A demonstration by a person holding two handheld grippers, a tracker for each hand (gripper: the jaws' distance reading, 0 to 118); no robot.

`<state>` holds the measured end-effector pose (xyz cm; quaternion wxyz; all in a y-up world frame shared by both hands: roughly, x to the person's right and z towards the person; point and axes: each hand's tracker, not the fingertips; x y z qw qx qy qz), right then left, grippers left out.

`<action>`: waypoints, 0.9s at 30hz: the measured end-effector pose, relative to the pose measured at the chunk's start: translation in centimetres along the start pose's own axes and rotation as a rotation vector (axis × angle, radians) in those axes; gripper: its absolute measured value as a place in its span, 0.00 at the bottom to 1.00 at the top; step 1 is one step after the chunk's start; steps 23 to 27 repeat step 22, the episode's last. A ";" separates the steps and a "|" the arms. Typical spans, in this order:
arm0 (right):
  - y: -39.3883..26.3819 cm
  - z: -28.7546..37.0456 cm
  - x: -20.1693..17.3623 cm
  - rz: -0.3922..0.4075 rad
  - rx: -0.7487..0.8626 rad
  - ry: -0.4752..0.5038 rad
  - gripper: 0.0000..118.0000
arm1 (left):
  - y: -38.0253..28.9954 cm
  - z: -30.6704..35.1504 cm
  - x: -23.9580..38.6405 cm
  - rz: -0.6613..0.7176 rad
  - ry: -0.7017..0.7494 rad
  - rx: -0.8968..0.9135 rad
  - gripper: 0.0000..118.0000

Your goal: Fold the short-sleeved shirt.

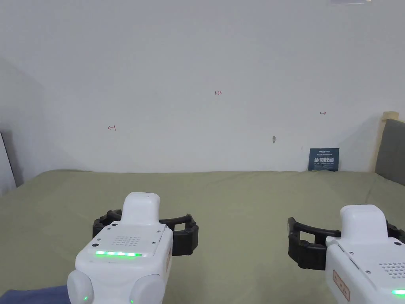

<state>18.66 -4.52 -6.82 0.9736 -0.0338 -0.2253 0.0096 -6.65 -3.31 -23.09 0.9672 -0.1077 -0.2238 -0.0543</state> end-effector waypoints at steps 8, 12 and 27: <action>0.2 -0.1 -0.4 0.003 -0.022 0.014 1.00 | 1.3 0.7 -0.9 0.108 -0.065 -0.027 1.00; 0.1 0.0 -0.5 -0.006 -0.026 0.019 1.00 | 2.0 1.1 0.0 0.015 0.002 -0.023 1.00; -0.3 0.3 -0.4 -0.019 -0.037 0.026 1.00 | 2.5 1.2 0.5 0.027 0.026 -0.056 1.00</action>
